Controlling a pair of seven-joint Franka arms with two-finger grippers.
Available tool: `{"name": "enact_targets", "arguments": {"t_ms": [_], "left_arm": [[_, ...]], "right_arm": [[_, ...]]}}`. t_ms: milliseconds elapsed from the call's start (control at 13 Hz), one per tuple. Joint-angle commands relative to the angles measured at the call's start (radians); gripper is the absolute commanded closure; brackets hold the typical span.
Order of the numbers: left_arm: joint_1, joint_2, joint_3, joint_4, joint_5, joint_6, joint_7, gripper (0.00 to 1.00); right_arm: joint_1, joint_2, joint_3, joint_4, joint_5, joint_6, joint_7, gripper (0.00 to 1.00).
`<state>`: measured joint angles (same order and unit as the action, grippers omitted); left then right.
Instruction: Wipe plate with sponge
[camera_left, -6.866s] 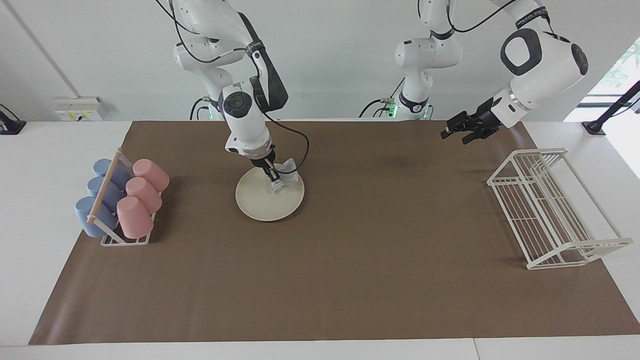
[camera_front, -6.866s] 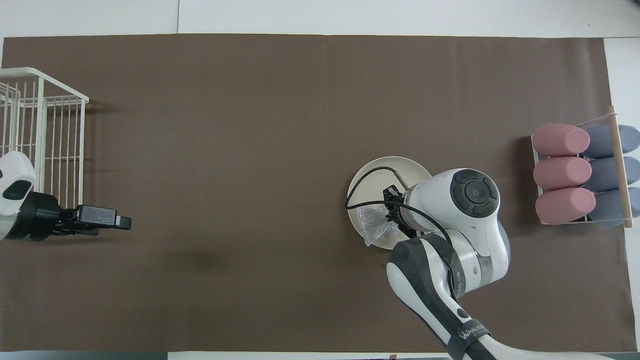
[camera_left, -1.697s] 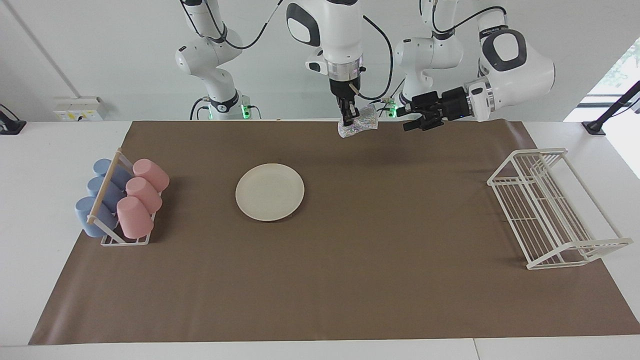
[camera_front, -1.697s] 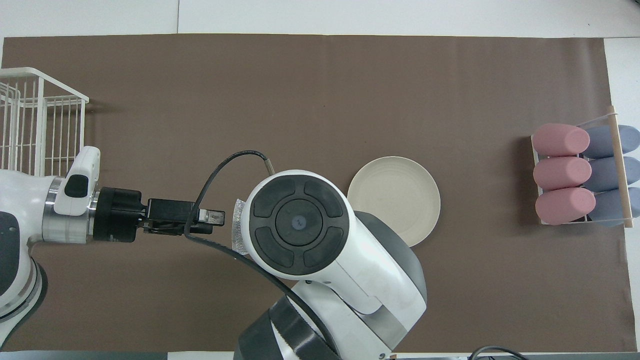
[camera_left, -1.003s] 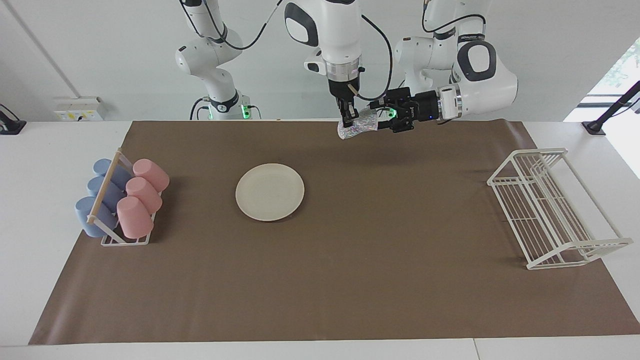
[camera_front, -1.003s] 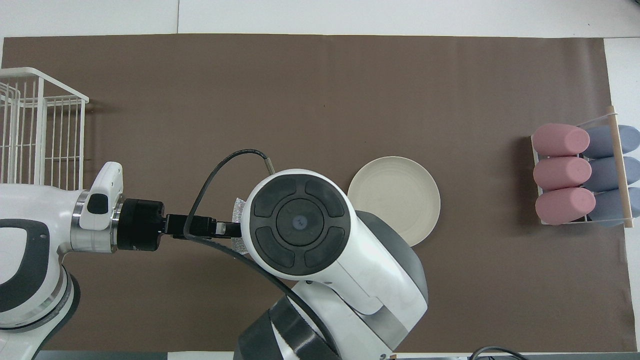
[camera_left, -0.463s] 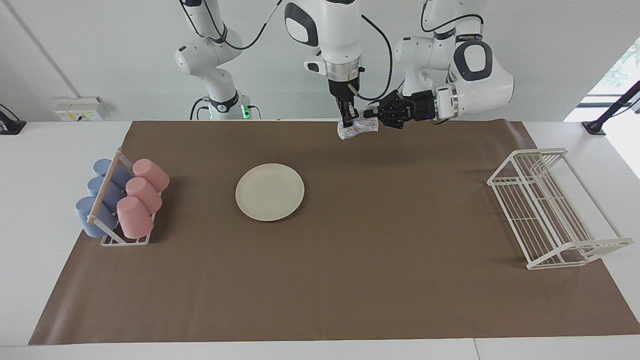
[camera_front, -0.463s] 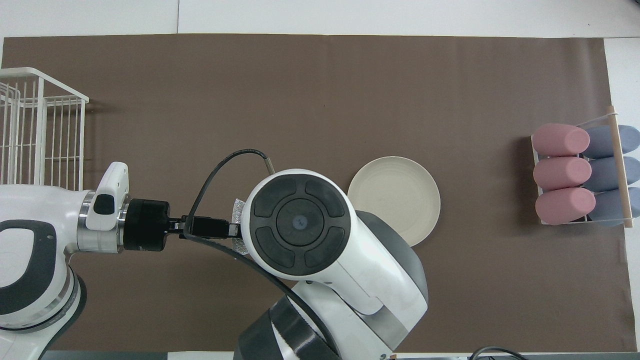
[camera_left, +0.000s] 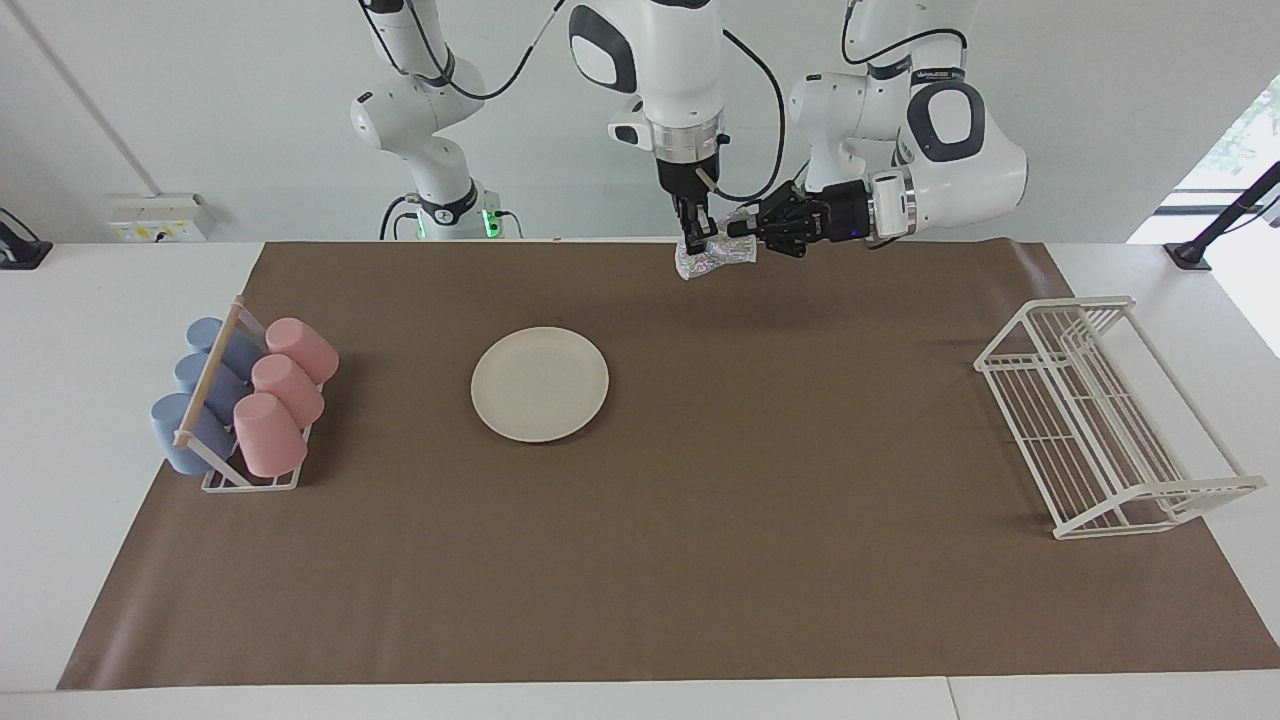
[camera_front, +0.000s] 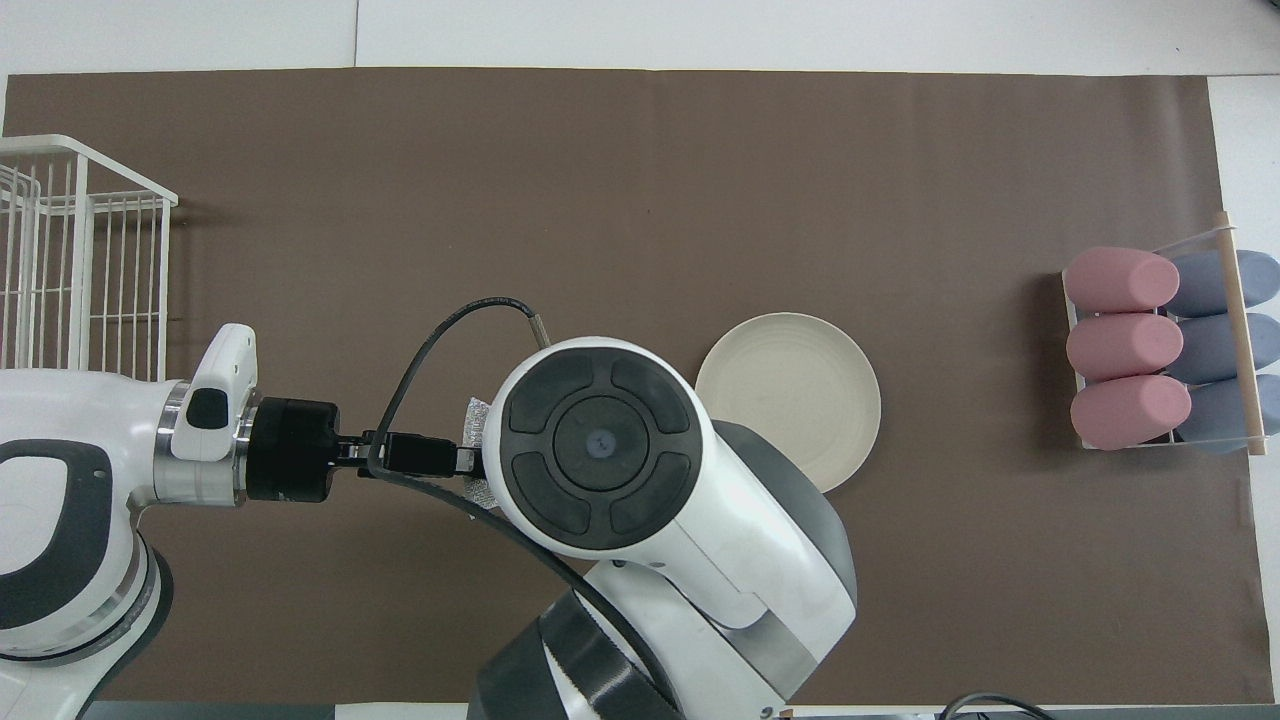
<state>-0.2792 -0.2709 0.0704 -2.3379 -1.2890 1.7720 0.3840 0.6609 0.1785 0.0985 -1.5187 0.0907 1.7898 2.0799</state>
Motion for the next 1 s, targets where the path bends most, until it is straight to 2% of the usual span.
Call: {"name": "enact_targets", "arguments": {"t_ms": [0,231,386,463,540,926], "left_arm": [[-0.005,-0.021,0.014,-0.023,-0.016,-0.003,0.016,1.0],[-0.003,-0.022,0.017,-0.024,-0.01,-0.009,0.015,1.0],[-0.001,-0.019,0.019,-0.023,-0.004,0.001,0.006,1.0],[0.002,-0.019,0.019,-0.02,0.037,0.003,-0.01,1.0],[0.008,-0.019,0.019,0.0,0.144,0.006,-0.051,1.0],[0.055,-0.002,0.017,0.089,0.478,-0.009,-0.264,1.0]], "right_arm": [[-0.014,0.001,0.006,0.002,-0.009,0.003,0.006,0.0],[-0.021,-0.008,0.004,0.0,-0.011,0.002,-0.042,0.0],[-0.059,-0.037,-0.002,-0.021,-0.012,-0.015,-0.2,0.0],[-0.093,-0.069,-0.002,-0.05,-0.012,-0.021,-0.307,0.0],[-0.125,-0.098,-0.002,-0.078,-0.012,-0.03,-0.416,0.0],[-0.337,-0.155,-0.003,-0.095,-0.019,-0.148,-0.965,0.0]]}}
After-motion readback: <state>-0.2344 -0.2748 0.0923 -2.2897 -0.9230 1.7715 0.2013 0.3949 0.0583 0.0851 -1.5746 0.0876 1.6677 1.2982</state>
